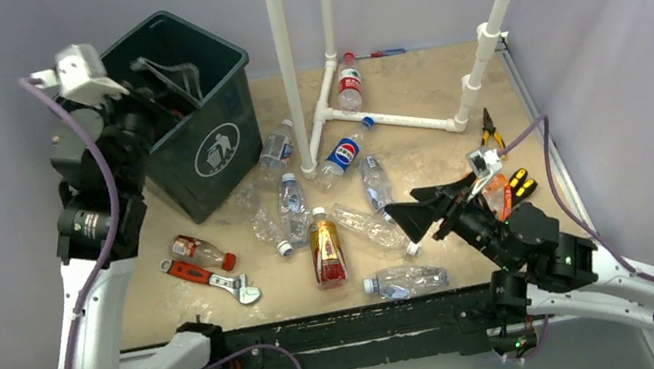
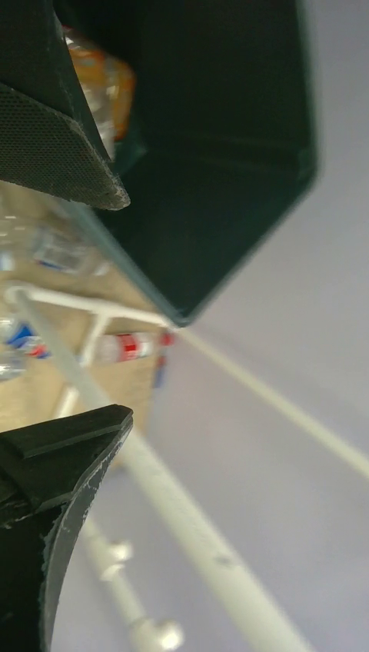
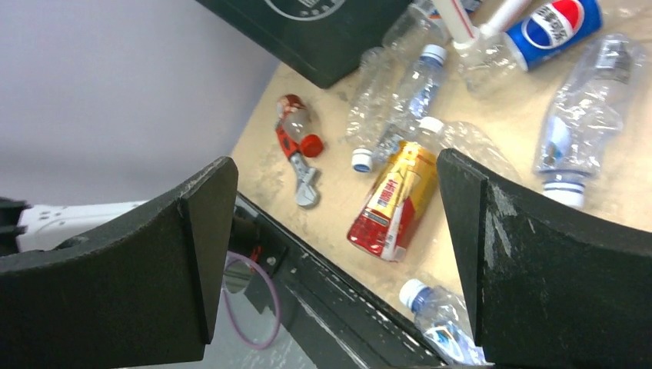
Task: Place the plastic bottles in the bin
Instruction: Place the plastic bottle in the trash bin, then pick up the plastic bottle at the center of the board.
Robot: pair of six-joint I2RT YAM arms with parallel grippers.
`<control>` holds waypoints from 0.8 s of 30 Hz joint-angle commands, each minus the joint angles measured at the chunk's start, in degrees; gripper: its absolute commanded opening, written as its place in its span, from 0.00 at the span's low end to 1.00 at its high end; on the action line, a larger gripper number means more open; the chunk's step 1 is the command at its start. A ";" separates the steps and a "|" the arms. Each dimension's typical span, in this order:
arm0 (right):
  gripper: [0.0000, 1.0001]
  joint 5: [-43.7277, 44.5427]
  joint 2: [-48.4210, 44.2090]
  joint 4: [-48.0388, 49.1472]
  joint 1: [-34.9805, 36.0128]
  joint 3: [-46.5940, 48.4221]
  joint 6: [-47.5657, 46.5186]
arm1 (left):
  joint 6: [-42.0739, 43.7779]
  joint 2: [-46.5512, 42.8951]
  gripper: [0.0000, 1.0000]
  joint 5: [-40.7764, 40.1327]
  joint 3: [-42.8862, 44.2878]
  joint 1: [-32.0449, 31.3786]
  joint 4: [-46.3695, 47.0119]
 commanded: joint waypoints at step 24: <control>0.99 0.00 29.76 -12.83 -32.35 6.27 12.19 | -2.99 -11.29 0.99 -16.34 -38.91 -37.83 -4.09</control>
